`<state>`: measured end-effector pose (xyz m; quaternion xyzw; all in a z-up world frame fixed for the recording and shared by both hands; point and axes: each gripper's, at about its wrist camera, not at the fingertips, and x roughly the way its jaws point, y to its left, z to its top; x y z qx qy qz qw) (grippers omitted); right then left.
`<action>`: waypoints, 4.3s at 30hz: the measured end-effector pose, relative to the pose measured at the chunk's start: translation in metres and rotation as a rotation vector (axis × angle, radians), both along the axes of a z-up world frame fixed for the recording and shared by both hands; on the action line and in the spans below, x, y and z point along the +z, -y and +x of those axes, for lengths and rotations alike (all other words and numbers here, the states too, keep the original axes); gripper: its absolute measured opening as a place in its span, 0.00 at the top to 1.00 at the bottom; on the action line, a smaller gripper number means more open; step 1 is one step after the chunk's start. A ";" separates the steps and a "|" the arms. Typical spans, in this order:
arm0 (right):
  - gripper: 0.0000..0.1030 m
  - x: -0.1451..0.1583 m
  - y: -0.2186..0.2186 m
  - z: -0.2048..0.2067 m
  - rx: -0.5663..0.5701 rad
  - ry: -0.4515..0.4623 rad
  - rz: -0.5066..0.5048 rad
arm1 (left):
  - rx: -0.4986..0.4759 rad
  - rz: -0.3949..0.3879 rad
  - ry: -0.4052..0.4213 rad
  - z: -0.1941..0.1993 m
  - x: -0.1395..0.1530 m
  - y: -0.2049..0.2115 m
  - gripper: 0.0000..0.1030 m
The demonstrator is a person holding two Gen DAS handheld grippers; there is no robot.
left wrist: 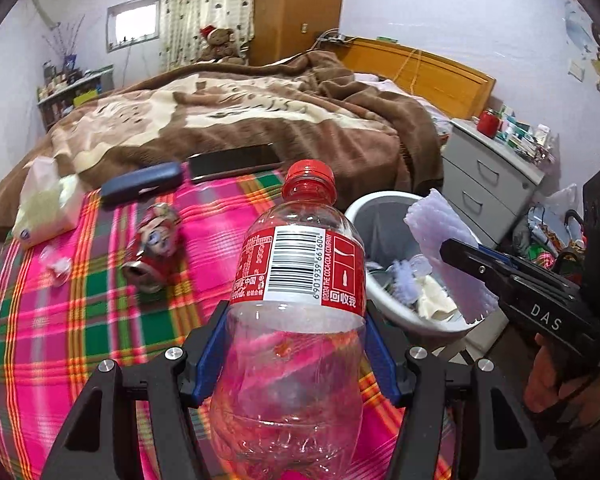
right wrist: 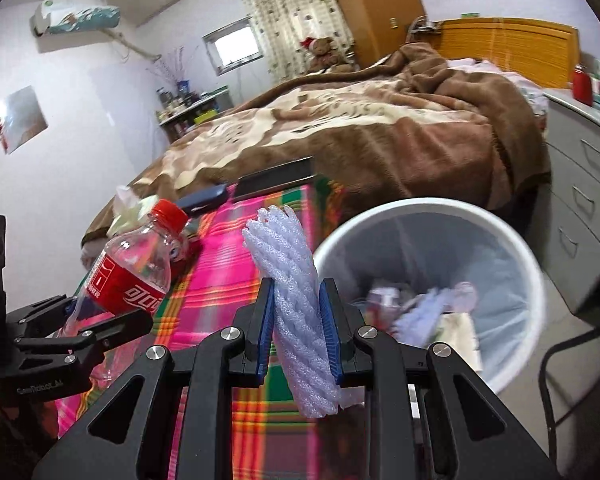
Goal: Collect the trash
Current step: 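Carry the bottle and foam sleeve over the white trash bin, then open both grippers to drop the bottle and sleeve into the bin, then move both tools back over the cloth toward the clear cup and red can, then grasp the small clear plastic cup with the left gripper while the right grasps the red cartoon can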
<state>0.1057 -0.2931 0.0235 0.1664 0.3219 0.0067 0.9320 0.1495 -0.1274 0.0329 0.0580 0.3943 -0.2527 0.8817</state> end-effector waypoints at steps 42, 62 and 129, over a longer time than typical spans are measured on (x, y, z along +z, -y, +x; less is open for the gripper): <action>0.47 -0.033 0.080 0.003 -0.190 -0.137 -0.042 | -0.140 -0.023 -0.037 0.031 -0.029 0.145 0.29; 0.47 -0.015 0.051 -0.001 -0.166 -0.091 -0.066 | -0.078 -0.071 0.006 0.014 -0.006 0.094 0.29; 0.35 -0.033 -0.173 0.163 0.184 -0.173 -0.017 | 0.490 -0.056 0.002 0.141 -0.049 -0.247 0.29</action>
